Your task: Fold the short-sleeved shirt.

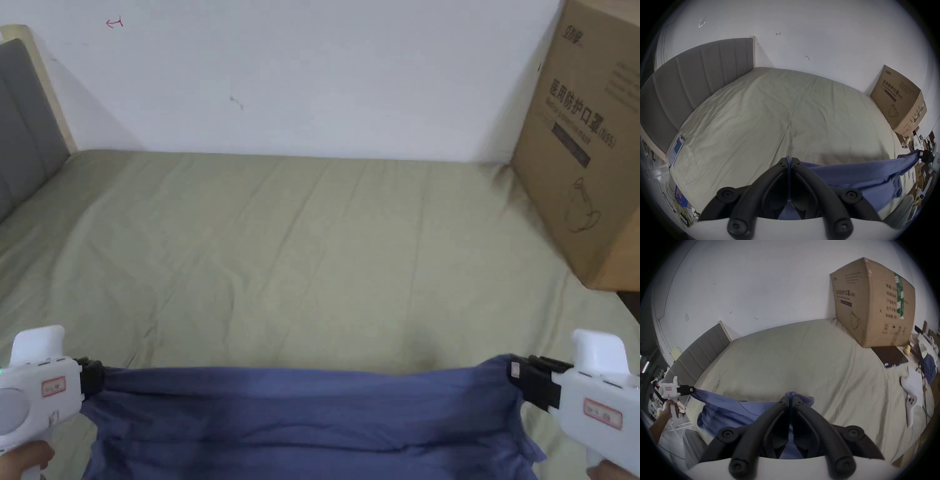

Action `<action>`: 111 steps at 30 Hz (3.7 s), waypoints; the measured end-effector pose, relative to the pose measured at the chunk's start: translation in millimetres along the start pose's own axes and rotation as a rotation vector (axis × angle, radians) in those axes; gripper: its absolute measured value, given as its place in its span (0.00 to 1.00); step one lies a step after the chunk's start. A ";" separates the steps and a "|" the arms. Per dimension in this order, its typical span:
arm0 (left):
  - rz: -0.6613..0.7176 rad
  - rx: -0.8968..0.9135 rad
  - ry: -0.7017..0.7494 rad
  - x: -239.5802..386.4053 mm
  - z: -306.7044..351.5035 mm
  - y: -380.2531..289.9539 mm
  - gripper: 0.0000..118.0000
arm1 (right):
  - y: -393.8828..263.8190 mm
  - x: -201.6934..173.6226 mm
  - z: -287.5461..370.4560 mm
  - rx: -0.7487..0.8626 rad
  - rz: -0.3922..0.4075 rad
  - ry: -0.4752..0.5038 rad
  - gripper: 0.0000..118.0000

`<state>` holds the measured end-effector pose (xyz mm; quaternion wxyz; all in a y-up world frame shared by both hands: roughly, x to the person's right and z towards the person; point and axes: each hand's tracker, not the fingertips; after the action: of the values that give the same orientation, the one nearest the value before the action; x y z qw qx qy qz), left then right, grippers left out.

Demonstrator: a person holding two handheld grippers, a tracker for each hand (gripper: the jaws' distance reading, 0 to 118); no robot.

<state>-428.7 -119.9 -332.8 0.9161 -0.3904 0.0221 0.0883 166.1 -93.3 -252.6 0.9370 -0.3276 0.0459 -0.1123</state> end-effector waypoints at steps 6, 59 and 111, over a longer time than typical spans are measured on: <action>-0.010 -0.119 0.034 -19.9 0.4 -67.1 0.01 | -66.9 9.3 14.3 -0.094 -0.067 -0.035 0.02; 0.030 0.318 -0.313 77.7 104.3 0.0 0.00 | 10.4 -127.9 80.9 0.586 0.218 -0.242 0.00; 0.168 -0.163 -0.127 -124.7 32.7 -25.0 0.06 | 4.1 -112.8 52.1 0.426 0.215 -0.268 0.00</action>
<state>-547.7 -131.4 -278.6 0.8704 -0.4538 -0.0107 0.1907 65.7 -31.6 -213.1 0.9891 -0.1283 -0.0684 0.0249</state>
